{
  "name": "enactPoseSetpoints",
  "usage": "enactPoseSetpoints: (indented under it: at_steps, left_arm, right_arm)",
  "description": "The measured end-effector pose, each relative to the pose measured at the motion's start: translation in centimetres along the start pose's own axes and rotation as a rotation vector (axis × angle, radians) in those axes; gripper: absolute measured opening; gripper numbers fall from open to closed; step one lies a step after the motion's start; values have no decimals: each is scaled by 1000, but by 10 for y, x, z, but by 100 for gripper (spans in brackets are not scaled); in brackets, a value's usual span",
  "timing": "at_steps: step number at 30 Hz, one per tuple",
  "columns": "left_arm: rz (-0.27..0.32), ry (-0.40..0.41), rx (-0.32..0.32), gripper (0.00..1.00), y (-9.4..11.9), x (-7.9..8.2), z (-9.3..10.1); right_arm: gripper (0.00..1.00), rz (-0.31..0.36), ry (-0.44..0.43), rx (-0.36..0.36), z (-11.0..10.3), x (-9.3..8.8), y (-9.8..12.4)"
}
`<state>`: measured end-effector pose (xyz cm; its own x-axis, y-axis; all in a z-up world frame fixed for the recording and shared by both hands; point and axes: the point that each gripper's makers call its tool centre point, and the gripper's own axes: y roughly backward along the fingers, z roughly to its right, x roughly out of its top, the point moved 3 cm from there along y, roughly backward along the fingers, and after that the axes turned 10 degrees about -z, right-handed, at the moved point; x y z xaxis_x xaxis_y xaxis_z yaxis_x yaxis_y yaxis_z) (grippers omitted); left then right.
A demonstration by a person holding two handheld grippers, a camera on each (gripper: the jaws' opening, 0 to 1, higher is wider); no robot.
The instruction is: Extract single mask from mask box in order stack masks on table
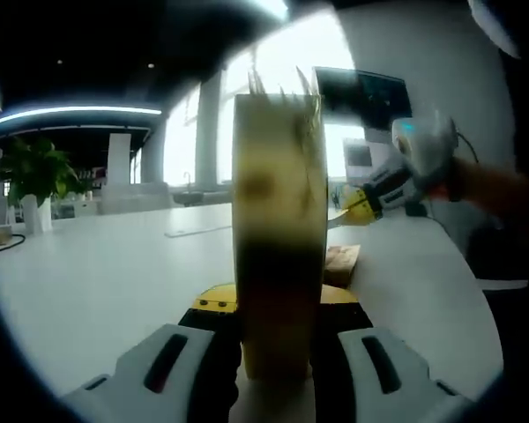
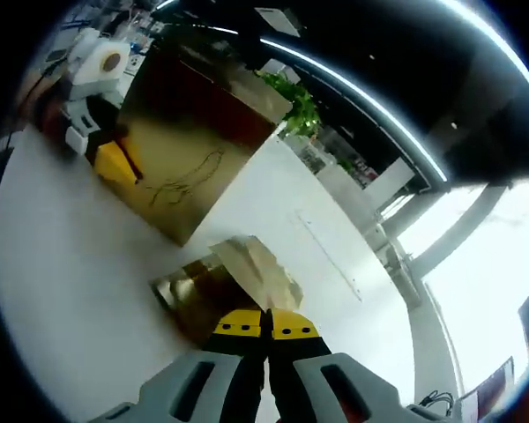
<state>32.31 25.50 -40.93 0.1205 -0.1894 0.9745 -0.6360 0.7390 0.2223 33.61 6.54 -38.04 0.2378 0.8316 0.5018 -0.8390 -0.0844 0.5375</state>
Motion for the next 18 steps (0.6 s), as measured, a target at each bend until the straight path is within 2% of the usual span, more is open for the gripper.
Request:
enactPoseSetpoints:
  at_steps: [2,4,6,11,13,18]
  left_arm:
    - [0,1,-1,20,0,0,0]
    - [0,1,-2,20,0,0,0]
    - [0,0,-2,20,0,0,1]
    - [1,-1,0,20,0,0,0]
    - [1,0,0,20,0,0,0]
    - [0,1,0,20,0,0,0]
  right_arm:
    - [0,3,16,1,0,1,0]
    - [0,2,52,21,-12,-3,-4]
    - [0,-2,51,22,-15,-8,-8]
    - [0,0,62,22,-20,-6,-6]
    - [0,-3,91,28,-24,-8,-7]
    - [0,-9,82,51,-27,-11,-8]
